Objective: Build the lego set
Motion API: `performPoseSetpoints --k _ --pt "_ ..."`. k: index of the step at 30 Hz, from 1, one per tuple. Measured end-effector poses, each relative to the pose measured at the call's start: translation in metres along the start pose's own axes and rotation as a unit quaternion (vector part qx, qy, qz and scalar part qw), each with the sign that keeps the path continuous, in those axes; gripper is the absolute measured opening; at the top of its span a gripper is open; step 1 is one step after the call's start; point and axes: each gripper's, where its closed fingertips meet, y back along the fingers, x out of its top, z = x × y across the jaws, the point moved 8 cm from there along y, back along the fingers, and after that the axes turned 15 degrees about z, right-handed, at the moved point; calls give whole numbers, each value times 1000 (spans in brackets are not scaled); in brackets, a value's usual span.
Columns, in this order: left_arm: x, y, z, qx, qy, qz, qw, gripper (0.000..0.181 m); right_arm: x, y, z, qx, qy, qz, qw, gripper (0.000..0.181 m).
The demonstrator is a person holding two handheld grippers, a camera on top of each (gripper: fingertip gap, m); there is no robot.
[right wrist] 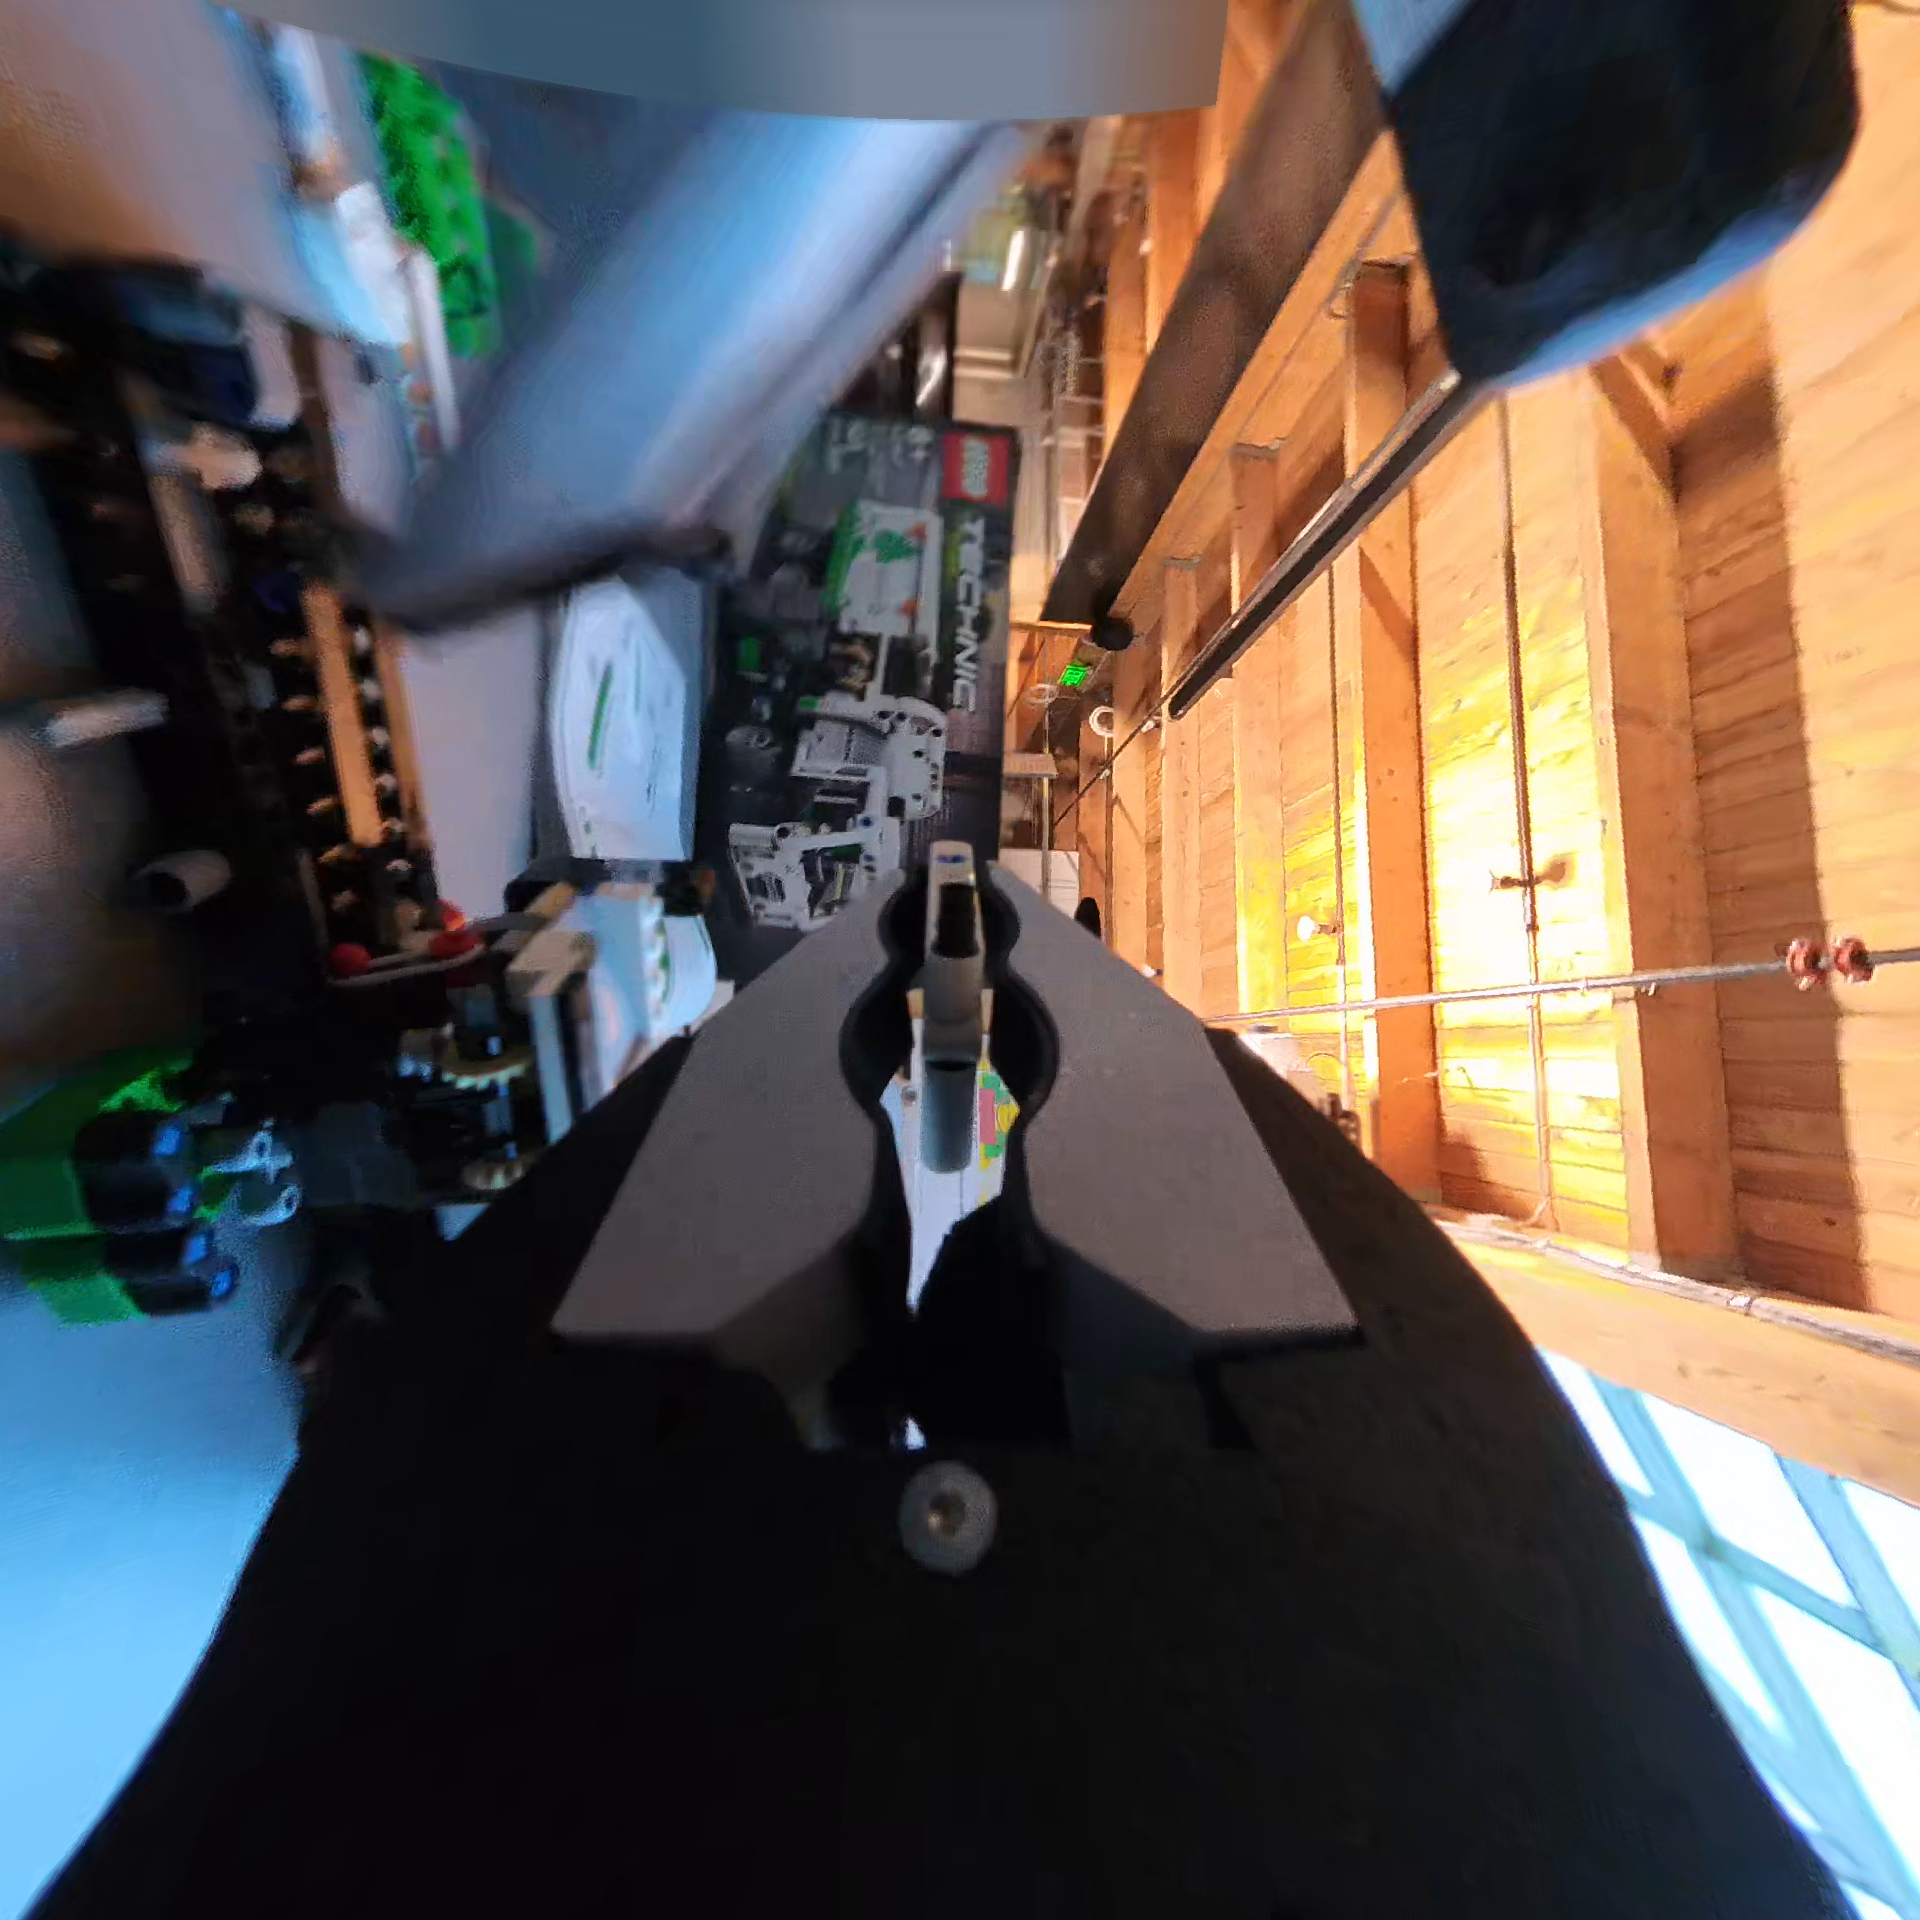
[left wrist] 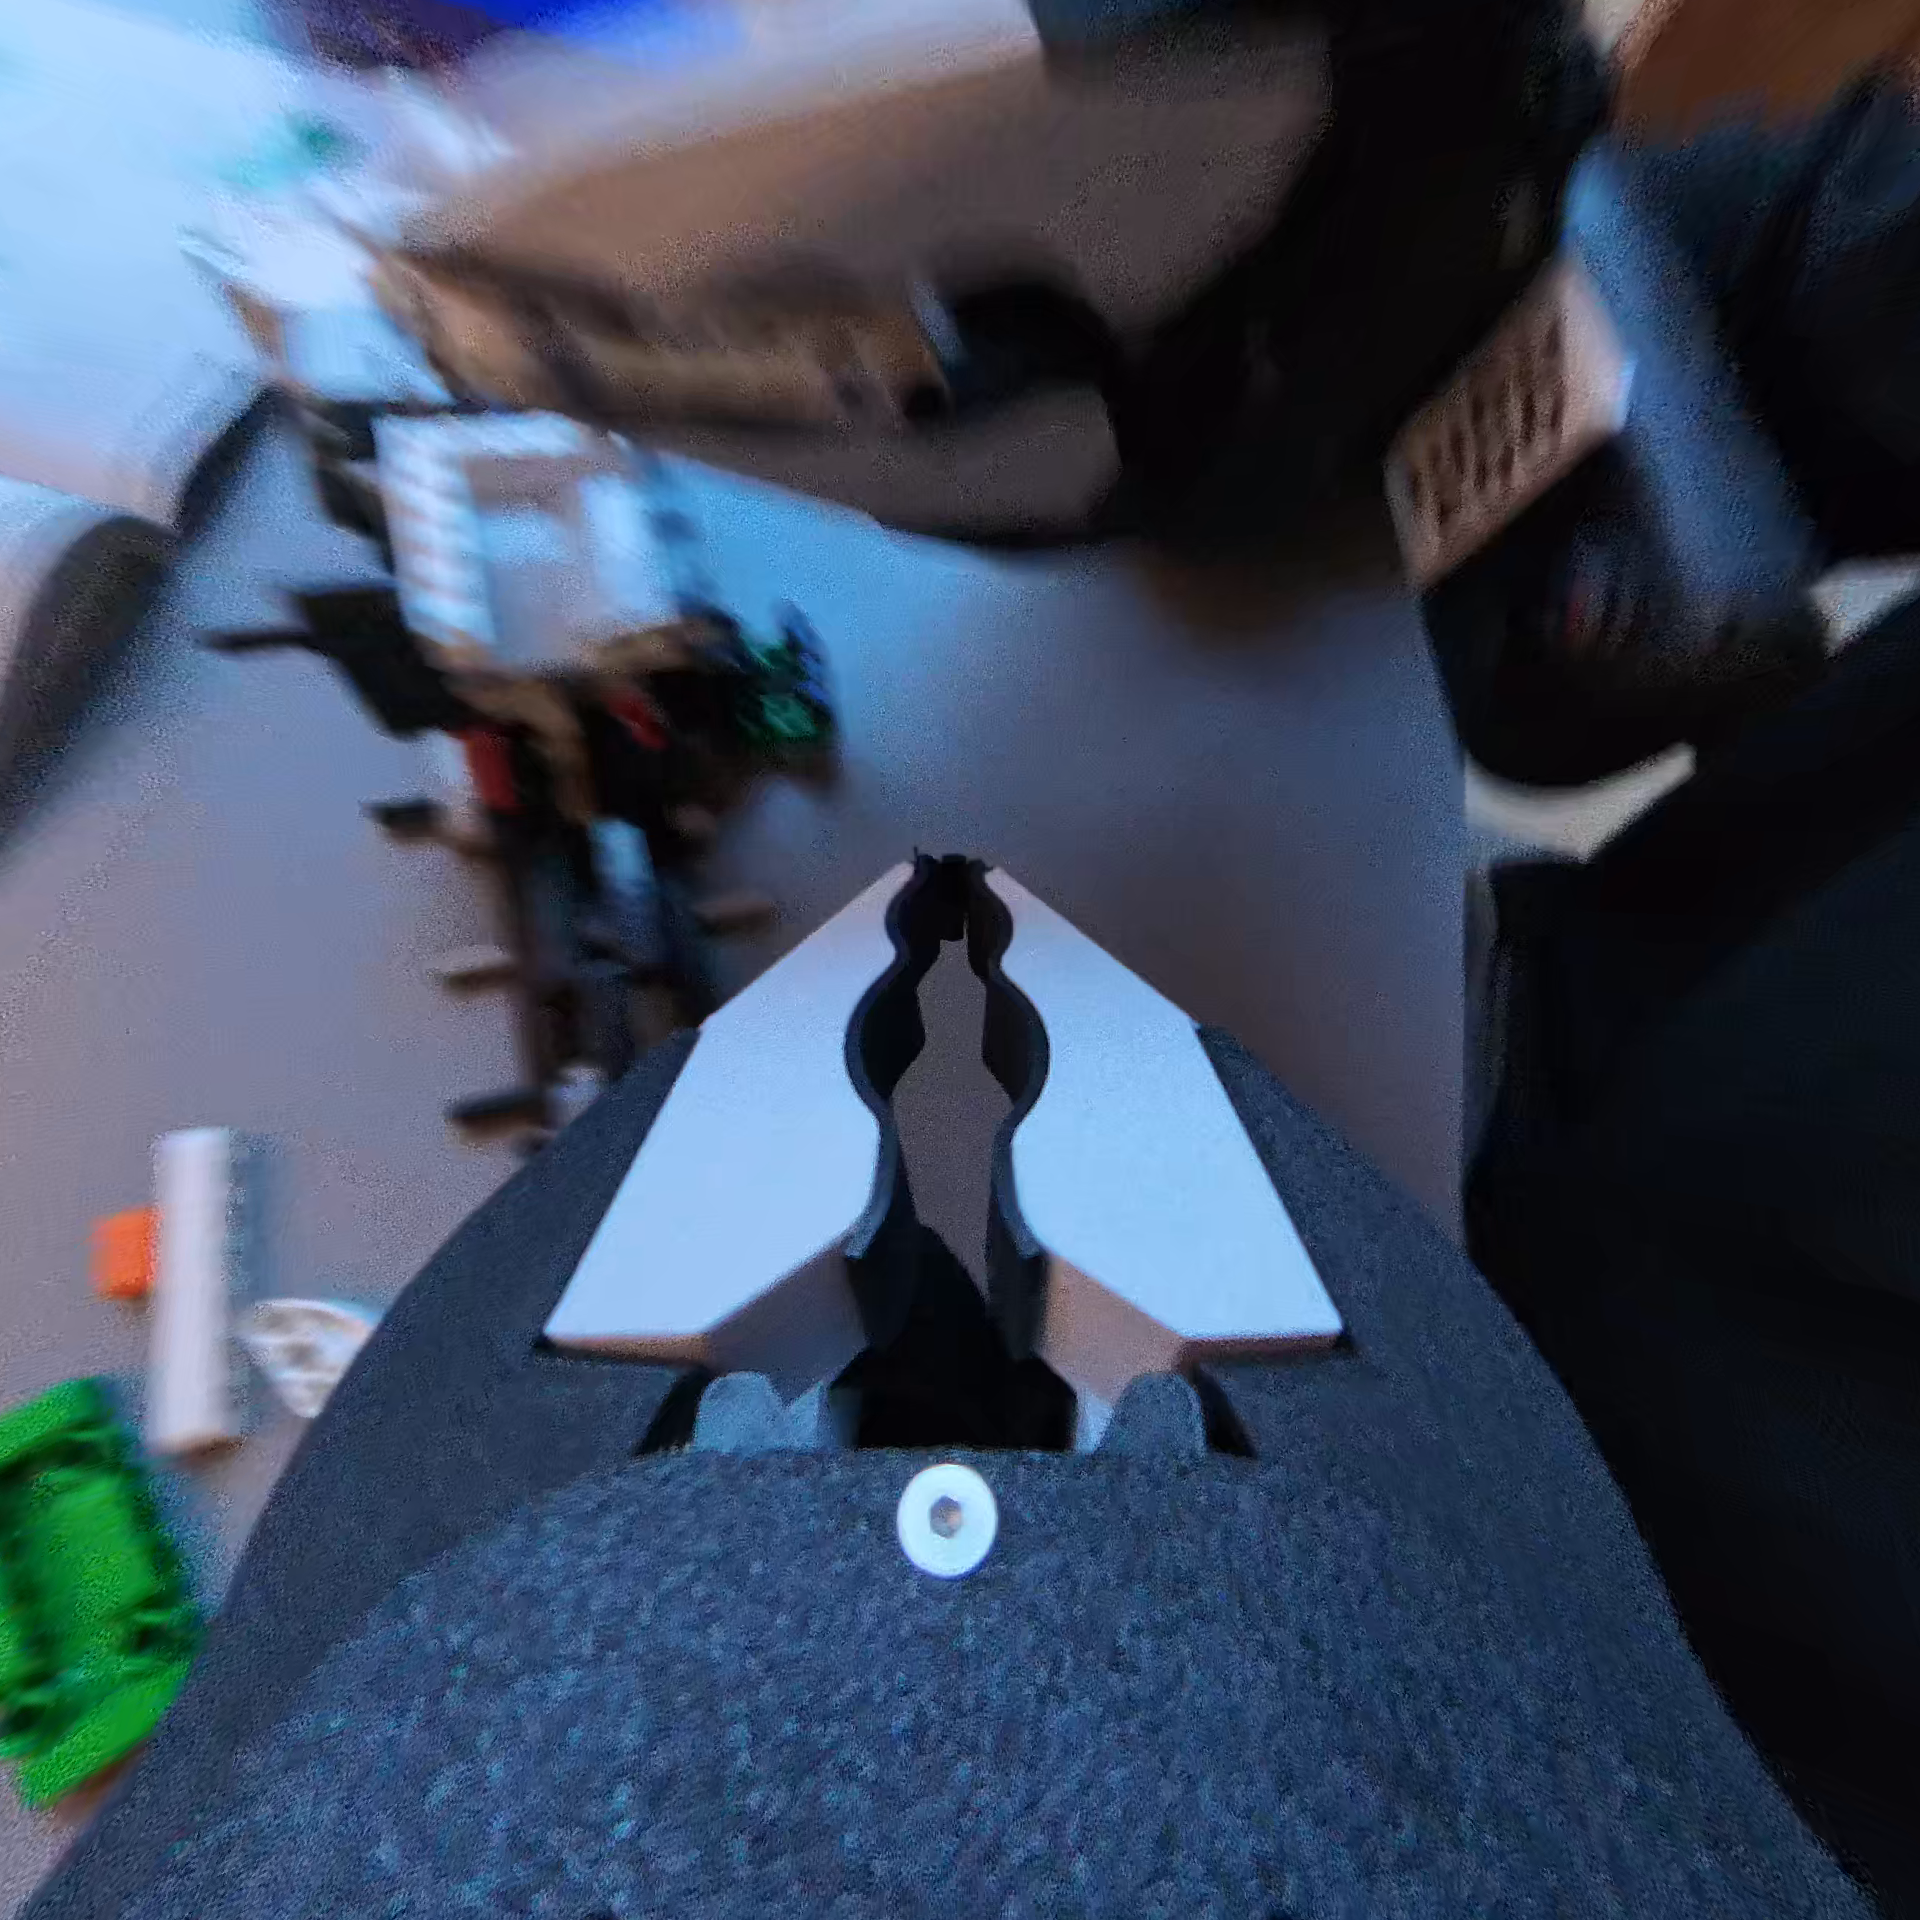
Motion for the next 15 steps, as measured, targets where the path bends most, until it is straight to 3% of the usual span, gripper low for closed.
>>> performPoseSetpoints --k 4,7,15 --pt "-41 -12 51 5 -81 -90 993 3 -1 8 18 -38 -53 19 998 6" --pt "-51 -15 71 -2 -83 -85 993 3 -1 9 17 -34 -51 21 998 6" --pt "-59 -14 75 24 -109 -60 992 10 1 9 13 -13 -61 23 998 6"
